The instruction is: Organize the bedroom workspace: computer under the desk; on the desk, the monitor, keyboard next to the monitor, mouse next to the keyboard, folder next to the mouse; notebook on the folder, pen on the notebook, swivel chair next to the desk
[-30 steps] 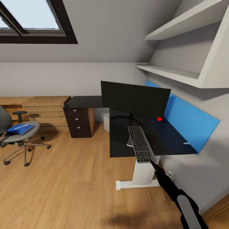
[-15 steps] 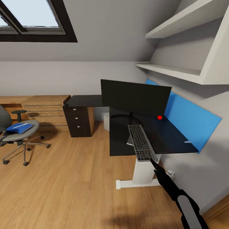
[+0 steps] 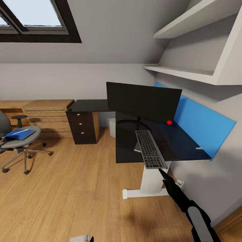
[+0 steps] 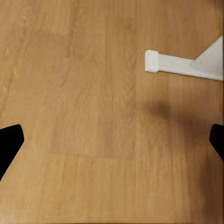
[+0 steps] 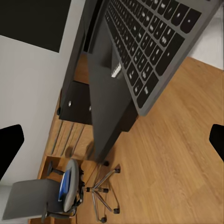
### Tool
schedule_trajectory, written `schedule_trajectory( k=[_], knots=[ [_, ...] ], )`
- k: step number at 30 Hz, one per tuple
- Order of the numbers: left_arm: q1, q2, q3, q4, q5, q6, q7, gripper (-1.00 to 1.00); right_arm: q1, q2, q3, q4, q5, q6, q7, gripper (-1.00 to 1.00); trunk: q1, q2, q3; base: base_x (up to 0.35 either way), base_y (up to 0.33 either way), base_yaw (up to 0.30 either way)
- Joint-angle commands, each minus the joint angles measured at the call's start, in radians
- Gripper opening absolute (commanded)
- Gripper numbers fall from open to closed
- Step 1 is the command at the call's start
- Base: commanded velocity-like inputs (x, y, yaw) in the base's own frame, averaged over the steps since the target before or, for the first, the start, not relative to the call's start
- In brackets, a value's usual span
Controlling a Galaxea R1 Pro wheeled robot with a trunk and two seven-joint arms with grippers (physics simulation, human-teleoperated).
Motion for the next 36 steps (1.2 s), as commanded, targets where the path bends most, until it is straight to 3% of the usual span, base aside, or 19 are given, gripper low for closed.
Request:
schedule_trajectory(
  k=[1, 2, 5, 8, 10, 14, 17, 24, 26, 36],
  knots=[
    [-0.001, 0.002, -0.026, -0.070, 0.008, 0.060, 0.072, 1.00, -0.001, 0.000, -0.003, 0.000, -0.008, 0.008, 0.001, 1.00, 0.004, -0.008, -0.004, 0.000, 0.000, 0.000],
    [-0.001, 0.002, -0.034, -0.105, 0.009, 0.096, 0.106, 1.00, -0.001, 0.000, -0.003, 0.000, -0.008, 0.008, 0.001, 1.00, 0.008, -0.015, -0.007, 0.000, 0.000, 0.000],
    [-0.001, 0.002, -0.072, -0.314, 0.015, 0.314, 0.266, 1.00, -0.001, -0.004, -0.003, -0.001, -0.009, 0.010, 0.001, 1.00, 0.019, -0.036, -0.017, 0.000, 0.000, 0.000],
    [-0.001, 0.000, -0.084, -0.505, 0.033, 0.451, 0.317, 1.00, -0.001, -0.009, -0.003, 0.000, -0.010, 0.010, 0.001, 1.00, 0.031, -0.057, -0.026, 0.000, 0.000, 0.000],
    [-0.001, 0.000, -0.087, -0.581, 0.085, 0.517, 0.330, 1.00, -0.001, -0.010, -0.003, -0.001, -0.010, 0.011, 0.001, 1.00, 0.038, -0.071, -0.032, 0.000, 0.000, 0.000],
    [-0.001, 0.009, -0.089, -0.520, 0.151, 0.538, 0.331, 1.00, -0.001, -0.010, -0.003, -0.003, -0.012, 0.012, 0.001, 1.00, 0.042, -0.078, -0.036, 0.000, 0.000, 0.000],
    [-0.001, 0.020, -0.089, -0.474, 0.170, 0.541, 0.332, 1.00, -0.001, -0.009, -0.002, -0.019, -0.013, 0.012, 0.001, 1.00, 0.054, -0.099, -0.045, 0.000, 0.000, 0.000],
    [-0.001, 0.023, -0.089, -0.411, 0.171, 0.542, 0.334, 1.00, -0.001, -0.010, -0.001, -0.032, -0.010, 0.010, 0.028, 1.00, 0.081, -0.148, -0.067, 0.000, 0.000, 0.000],
    [-0.001, 0.022, -0.091, -0.398, 0.170, 0.540, 0.336, 1.00, -0.001, -0.011, -0.001, -0.032, -0.008, 0.010, 0.065, 1.00, 0.088, -0.162, -0.073, 0.000, 0.000, 0.000],
    [-0.001, 0.018, -0.093, -0.392, 0.172, 0.534, 0.339, 1.00, 0.003, -0.013, -0.001, -0.033, -0.007, 0.011, 0.079, 1.00, 0.127, -0.232, -0.104, 0.000, 0.000, 0.000]
  ],
)
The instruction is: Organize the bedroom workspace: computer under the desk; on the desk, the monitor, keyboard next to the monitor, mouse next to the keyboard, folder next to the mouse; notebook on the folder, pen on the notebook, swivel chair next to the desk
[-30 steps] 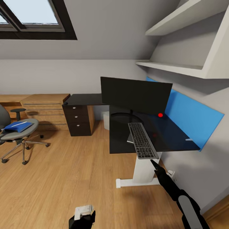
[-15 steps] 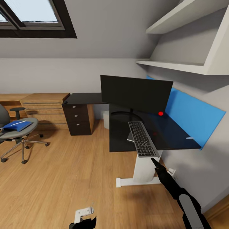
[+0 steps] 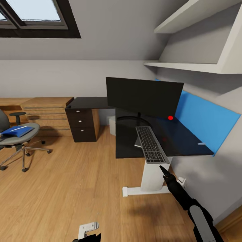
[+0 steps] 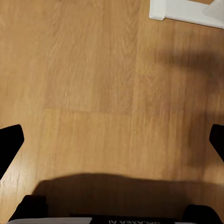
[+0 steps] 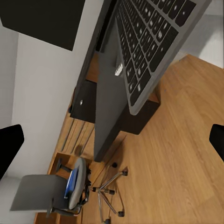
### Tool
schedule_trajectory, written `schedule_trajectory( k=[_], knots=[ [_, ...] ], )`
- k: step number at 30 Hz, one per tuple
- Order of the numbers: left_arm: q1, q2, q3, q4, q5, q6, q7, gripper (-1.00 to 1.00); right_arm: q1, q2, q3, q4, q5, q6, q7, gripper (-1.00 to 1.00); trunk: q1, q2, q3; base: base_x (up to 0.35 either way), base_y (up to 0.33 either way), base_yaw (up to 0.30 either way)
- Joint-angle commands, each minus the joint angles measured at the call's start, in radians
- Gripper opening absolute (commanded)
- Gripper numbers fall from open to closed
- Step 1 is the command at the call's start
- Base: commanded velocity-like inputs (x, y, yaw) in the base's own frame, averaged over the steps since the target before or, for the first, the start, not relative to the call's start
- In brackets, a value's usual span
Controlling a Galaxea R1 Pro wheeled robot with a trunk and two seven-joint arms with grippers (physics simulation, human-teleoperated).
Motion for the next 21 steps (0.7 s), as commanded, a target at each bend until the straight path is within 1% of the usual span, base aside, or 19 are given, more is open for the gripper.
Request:
schedule_trajectory(
  k=[1, 6, 10, 14, 15, 18, 19, 20, 21],
  knots=[
    [-0.001, 0.000, -0.004, 0.000, 0.008, 0.001, 0.009, 1.00, 0.000, 0.000, -0.002, 0.000, -0.008, 0.008, 0.002, 1.00, 0.004, -0.008, -0.004, 0.000, 0.000, 0.000],
    [-0.001, -0.004, -0.004, 0.007, 0.008, -0.005, 0.009, 1.00, 0.001, 0.002, -0.001, -0.001, -0.008, 0.003, 0.003, 1.00, 0.023, -0.043, -0.020, 0.000, 0.000, 0.000],
    [-0.001, -0.004, -0.004, 0.008, 0.008, -0.007, 0.011, 1.00, 0.001, 0.009, -0.003, 0.001, -0.010, -0.011, -0.006, 1.00, 0.038, -0.071, -0.032, 0.000, 0.000, 0.000],
    [-0.001, -0.004, -0.004, 0.009, 0.008, -0.019, 0.010, 1.00, 0.001, 0.012, -0.002, 0.002, -0.010, -0.036, -0.049, 1.00, 0.054, -0.099, -0.045, 0.000, 0.000, 0.000],
    [-0.001, -0.004, -0.004, 0.009, 0.008, -0.022, 0.010, 1.00, 0.001, 0.013, -0.001, 0.001, -0.011, -0.047, -0.070, 1.00, 0.058, -0.106, -0.048, 0.000, 0.000, 0.000],
    [-0.001, -0.004, -0.004, 0.010, 0.009, -0.025, 0.010, 1.00, 0.002, 0.014, -0.001, 0.001, -0.014, -0.055, -0.086, 1.00, 0.069, -0.127, -0.057, 0.000, 0.000, 0.000],
    [-0.001, -0.004, -0.004, 0.010, 0.009, -0.025, 0.010, 1.00, 0.002, 0.015, -0.002, 0.001, -0.018, -0.055, -0.089, 1.00, 0.073, -0.134, -0.061, 0.000, 0.000, 0.000],
    [-0.001, -0.004, -0.004, 0.010, 0.009, -0.026, 0.010, 1.00, 0.002, 0.018, -0.003, 0.001, -0.054, -0.054, -0.095, 1.00, 0.077, -0.141, -0.064, 0.000, 0.000, 0.000],
    [-0.001, -0.004, -0.004, 0.010, 0.009, -0.026, 0.010, 1.00, 0.001, 0.019, -0.003, 0.002, -0.075, -0.053, -0.096, 1.00, 0.081, -0.148, -0.067, 0.000, 0.000, 0.000]
  ],
)
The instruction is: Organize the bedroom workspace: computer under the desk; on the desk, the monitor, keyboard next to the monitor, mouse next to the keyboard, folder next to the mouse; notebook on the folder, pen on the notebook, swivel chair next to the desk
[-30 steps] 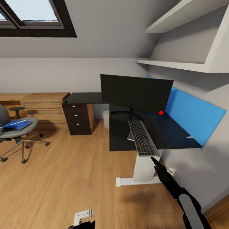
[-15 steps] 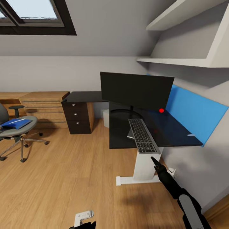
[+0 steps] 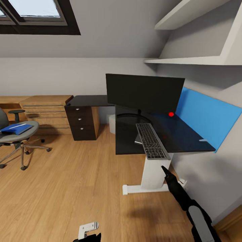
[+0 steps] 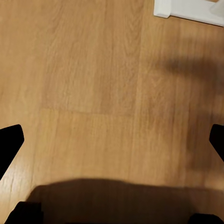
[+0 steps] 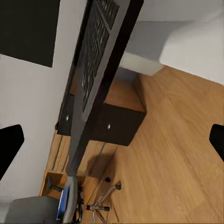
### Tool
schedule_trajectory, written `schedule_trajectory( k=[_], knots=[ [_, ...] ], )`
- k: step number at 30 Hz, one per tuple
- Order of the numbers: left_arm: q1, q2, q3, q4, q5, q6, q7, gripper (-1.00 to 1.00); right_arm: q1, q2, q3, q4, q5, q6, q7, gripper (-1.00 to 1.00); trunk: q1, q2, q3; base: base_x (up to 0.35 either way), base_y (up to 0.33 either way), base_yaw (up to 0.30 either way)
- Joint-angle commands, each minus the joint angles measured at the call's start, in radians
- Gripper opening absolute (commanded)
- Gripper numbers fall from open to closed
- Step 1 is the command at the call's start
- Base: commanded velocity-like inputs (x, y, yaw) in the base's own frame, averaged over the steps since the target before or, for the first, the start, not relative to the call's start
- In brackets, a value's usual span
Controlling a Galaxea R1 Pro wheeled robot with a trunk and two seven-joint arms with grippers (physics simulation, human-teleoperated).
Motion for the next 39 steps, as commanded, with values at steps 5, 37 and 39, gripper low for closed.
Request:
schedule_trajectory(
  k=[5, 37, 39],
  knots=[
    [-0.001, 0.000, -0.004, -0.002, 0.008, 0.001, 0.009, 1.00, -0.001, -0.001, 0.003, 0.005, -0.283, 0.037, -0.027, 1.00, 0.019, -0.036, -0.017, 0.000, 0.000, 0.000],
    [-0.001, 0.001, -0.004, 0.086, -0.016, -0.033, 0.002, 1.00, -0.001, -0.001, 0.001, 0.013, -0.451, 0.057, -0.043, 1.00, 0.038, -0.071, -0.032, 0.069, 0.000, 0.000],
    [-0.001, 0.001, -0.004, 0.086, -0.016, -0.033, 0.002, 1.00, -0.001, -0.002, -0.003, 0.043, -0.450, 0.055, -0.079, 1.00, 0.038, -0.071, -0.032, 0.014, 0.000, 0.000]
  ],
)
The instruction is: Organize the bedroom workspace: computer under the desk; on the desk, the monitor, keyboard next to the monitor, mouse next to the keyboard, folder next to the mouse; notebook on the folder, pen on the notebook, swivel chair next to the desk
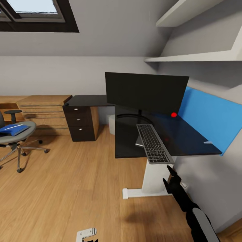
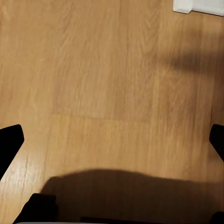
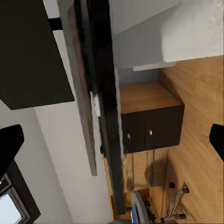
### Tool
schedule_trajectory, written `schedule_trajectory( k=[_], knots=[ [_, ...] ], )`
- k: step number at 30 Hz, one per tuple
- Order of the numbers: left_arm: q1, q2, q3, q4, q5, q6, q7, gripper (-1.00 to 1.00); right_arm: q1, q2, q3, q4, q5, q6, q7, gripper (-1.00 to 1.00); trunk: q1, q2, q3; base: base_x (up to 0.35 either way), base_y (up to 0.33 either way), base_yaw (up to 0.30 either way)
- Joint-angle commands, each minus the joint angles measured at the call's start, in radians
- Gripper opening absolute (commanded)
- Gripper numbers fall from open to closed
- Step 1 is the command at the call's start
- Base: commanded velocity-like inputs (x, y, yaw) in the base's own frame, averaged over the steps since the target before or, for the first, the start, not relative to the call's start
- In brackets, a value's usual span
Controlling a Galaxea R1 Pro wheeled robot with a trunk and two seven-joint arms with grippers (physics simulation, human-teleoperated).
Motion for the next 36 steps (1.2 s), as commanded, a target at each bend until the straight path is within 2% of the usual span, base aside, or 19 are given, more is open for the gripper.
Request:
schedule_trajectory(
  k=[1, 21, 32, 36],
  knots=[
    [-0.001, 0.001, -0.004, -0.002, 0.008, 0.001, 0.009, 1.00, 0.000, 0.001, -0.003, 0.004, -0.008, 0.007, -0.004, 1.00, 0.000, 0.000, -0.001, 0.006, 0.000, 0.000],
    [-0.001, 0.001, -0.003, -0.002, 0.006, 0.001, 0.009, 1.00, -0.001, 0.000, -0.002, 0.019, -0.007, 0.005, -0.019, 1.00, 0.000, 0.000, -0.001, 0.000, 0.000, 0.000],
    [-0.001, 0.001, -0.004, -0.002, 0.006, 0.001, 0.010, 1.00, -0.001, 0.000, -0.001, 0.019, -0.007, 0.005, -0.019, 1.00, -0.042, 0.077, 0.034, 0.000, 0.000, 0.000],
    [-0.001, 0.001, -0.004, -0.002, 0.007, 0.001, 0.010, 1.00, -0.001, 0.000, -0.001, 0.019, -0.007, 0.005, -0.019, 1.00, -0.042, 0.077, 0.034, 0.000, 0.000, 0.000]
  ],
)
